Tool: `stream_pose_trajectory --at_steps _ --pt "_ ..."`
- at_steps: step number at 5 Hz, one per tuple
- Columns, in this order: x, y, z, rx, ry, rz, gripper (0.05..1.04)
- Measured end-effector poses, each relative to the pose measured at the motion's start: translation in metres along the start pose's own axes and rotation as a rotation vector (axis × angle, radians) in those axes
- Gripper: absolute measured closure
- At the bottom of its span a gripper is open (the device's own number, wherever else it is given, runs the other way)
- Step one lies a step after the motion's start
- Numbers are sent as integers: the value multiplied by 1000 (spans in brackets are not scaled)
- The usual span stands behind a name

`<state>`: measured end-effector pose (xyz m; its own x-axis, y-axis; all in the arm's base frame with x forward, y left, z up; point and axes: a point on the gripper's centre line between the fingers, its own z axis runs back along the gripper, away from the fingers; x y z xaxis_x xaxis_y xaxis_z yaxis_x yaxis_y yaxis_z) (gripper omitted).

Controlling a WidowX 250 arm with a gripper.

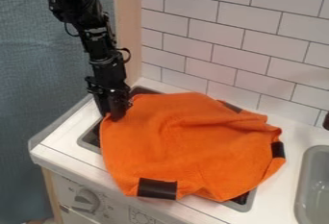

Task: Fold the cloth from the bottom to the top

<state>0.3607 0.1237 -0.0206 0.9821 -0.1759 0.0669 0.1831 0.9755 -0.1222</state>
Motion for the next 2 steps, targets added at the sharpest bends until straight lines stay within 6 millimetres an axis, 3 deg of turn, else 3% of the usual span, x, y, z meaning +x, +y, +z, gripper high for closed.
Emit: stream_pose_trajectory --at_steps 1,2 --pt "0 0 0 -3 2 -5 930" --pt "-2 0 1 -7 16 0 1012"
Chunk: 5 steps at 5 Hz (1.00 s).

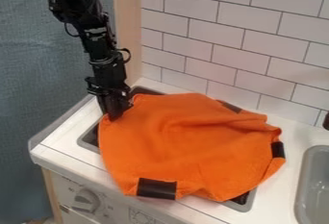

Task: Fold the cloth from the bottom to the top

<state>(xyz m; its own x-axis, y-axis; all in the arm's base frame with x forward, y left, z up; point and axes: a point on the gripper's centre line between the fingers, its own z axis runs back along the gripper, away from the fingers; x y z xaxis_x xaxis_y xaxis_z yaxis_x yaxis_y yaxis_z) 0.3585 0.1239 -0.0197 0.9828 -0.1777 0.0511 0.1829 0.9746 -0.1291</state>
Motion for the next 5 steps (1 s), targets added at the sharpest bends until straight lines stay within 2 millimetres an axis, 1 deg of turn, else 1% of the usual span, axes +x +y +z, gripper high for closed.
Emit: stream_pose_trajectory --at_steps 1,2,3,4,5 --pt "5 6 10 19 8 -3 1026" --pt "7 4 16 4 22 -2 1028" --pt "17 -10 29 -11 -13 -31 1029" --pt "33 -32 50 -9 -71 -108 1029" --pt "43 -83 51 -35 -71 -238 1029"
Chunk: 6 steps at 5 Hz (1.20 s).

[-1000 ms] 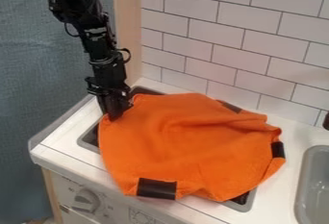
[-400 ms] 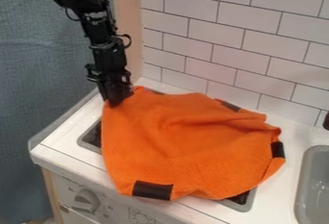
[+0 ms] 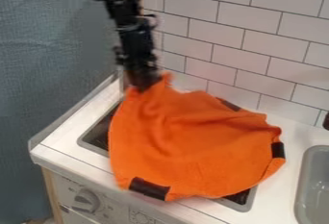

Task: Fold the cloth from the bottom to the top

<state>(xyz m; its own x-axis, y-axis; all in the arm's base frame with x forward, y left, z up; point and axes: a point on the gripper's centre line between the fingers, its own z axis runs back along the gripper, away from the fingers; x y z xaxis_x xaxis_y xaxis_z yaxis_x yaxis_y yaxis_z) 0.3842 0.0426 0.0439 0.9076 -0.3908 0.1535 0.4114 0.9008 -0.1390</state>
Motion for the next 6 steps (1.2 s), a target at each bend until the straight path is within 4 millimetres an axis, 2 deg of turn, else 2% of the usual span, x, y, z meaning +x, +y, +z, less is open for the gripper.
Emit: stream_pose_trajectory --at_steps 1,3,4,5,6 --pt "13 -37 -6 -19 4 -80 1029" --pt "25 -98 -32 -35 23 -191 1029" --pt "27 -110 -55 -40 33 -195 1003" --pt "27 -121 -71 2 56 -184 839" --pt "21 -123 -78 10 64 -173 570"
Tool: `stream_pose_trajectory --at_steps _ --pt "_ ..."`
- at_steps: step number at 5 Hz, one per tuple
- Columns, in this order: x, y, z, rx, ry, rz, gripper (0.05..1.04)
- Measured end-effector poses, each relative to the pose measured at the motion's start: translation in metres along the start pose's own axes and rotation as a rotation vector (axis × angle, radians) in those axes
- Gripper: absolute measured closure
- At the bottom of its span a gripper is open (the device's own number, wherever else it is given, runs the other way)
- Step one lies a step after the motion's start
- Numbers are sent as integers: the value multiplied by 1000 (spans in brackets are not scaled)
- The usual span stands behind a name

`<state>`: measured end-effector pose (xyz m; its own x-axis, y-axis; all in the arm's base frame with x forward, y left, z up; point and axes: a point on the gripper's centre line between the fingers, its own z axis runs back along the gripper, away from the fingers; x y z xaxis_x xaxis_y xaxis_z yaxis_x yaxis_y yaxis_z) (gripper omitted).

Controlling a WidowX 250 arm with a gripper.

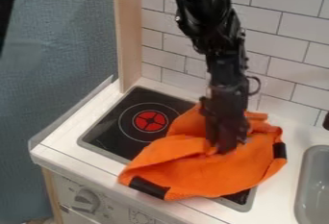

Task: Fold the cloth from the bottom to the top

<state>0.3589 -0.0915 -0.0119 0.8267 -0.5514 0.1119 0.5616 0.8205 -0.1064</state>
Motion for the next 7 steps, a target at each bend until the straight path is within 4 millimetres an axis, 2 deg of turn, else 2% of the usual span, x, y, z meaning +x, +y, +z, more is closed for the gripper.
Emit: stream_pose_trajectory --at_steps 1,2,4,6,7 --pt "-3 0 -2 4 6 -1 268" --pt "-6 -1 3 6 5 -11 68" --pt "-5 0 28 11 -20 -21 84" --pt "3 -6 84 40 -117 -68 84" --pt "4 -6 88 46 -128 -73 84"
